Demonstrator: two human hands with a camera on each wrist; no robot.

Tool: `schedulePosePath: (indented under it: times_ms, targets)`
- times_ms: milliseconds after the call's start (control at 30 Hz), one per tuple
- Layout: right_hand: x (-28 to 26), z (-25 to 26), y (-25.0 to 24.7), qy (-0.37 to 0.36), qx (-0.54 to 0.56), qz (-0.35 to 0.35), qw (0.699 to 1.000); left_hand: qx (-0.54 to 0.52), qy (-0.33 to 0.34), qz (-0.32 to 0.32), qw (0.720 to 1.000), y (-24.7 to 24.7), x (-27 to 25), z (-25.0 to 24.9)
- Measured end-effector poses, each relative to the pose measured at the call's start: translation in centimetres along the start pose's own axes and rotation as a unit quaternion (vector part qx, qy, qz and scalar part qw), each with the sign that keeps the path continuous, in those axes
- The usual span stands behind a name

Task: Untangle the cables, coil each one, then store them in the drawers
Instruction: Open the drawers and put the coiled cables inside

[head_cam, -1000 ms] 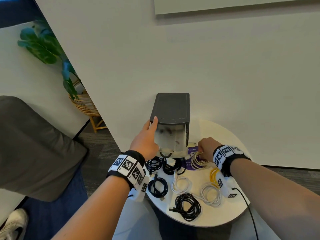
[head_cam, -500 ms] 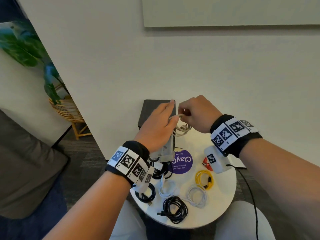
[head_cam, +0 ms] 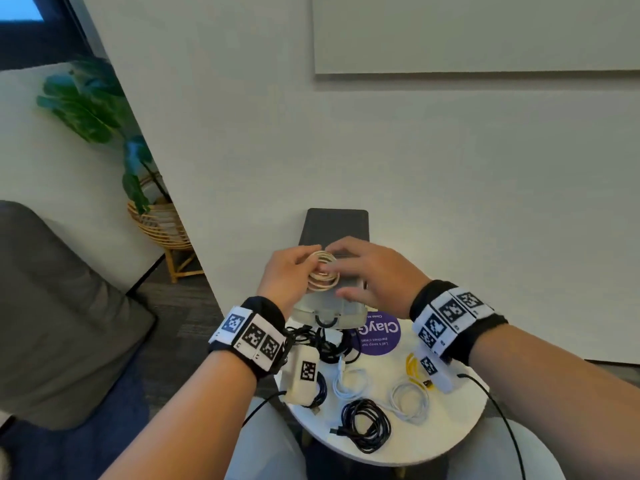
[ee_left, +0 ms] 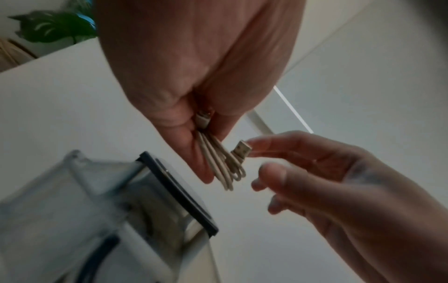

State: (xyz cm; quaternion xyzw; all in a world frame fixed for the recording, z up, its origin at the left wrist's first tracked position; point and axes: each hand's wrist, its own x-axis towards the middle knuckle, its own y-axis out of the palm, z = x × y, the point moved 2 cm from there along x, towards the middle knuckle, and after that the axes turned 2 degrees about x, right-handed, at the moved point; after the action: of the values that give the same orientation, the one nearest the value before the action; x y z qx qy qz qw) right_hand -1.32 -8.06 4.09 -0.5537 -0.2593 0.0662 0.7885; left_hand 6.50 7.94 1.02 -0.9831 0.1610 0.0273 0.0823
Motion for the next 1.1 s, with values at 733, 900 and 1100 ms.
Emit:
schedulePosePath:
  times_ms: [733, 900, 1100]
  targets:
    - [1.0, -1.4, 3.9, 0.026, -0.151, 0.156, 0.976, 0.508, 0.110, -0.044, 0.853, 0.0, 0.3, 1.0]
    - [2.1, -0.4, 3.5, 0.090, -0.247, 0.237, 0.935, 0.584, 0.129, 0.014, 0.801, 0.2, 0.8, 2.8]
    - [3.1, 0.6, 3.4, 0.114, -0.344, 0.253, 0.897, 0.553, 0.081, 0.038, 0.828, 0.4, 0.7, 3.6]
